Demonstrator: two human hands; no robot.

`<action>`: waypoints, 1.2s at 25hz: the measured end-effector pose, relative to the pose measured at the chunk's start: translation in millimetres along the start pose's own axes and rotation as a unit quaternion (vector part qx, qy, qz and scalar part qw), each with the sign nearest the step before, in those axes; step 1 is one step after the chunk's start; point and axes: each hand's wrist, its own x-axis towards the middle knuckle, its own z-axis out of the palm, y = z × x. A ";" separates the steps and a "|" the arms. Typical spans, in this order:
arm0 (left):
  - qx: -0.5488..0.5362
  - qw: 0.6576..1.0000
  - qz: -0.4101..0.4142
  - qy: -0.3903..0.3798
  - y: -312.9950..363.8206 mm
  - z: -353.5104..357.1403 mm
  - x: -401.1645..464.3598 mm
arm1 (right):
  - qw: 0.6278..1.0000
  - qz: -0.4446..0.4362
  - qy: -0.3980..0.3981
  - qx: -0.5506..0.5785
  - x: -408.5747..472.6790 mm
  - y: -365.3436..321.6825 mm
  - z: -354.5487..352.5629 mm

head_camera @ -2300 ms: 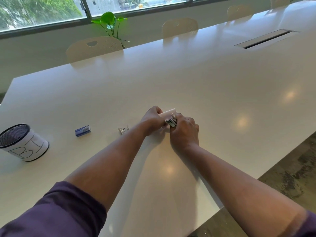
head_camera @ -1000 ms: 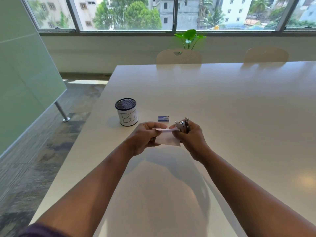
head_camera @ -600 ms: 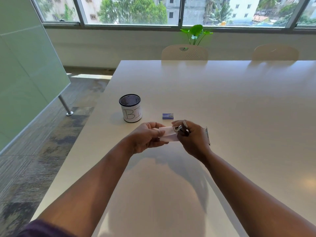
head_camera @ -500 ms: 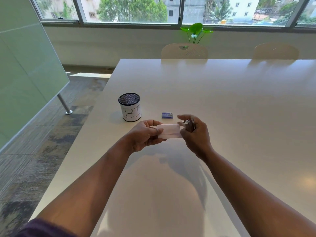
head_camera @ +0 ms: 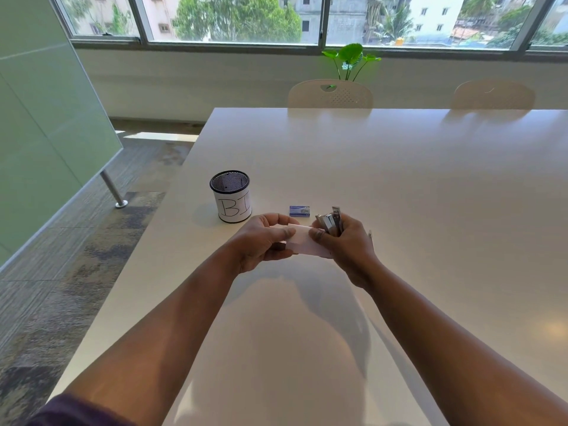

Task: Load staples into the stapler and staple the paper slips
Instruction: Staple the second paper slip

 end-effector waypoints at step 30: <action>-0.006 0.999 0.028 0.014 -7.8 10.8 -6.7 | 0.999 -0.001 0.032 0.015 -10.6 -4.5 -3.2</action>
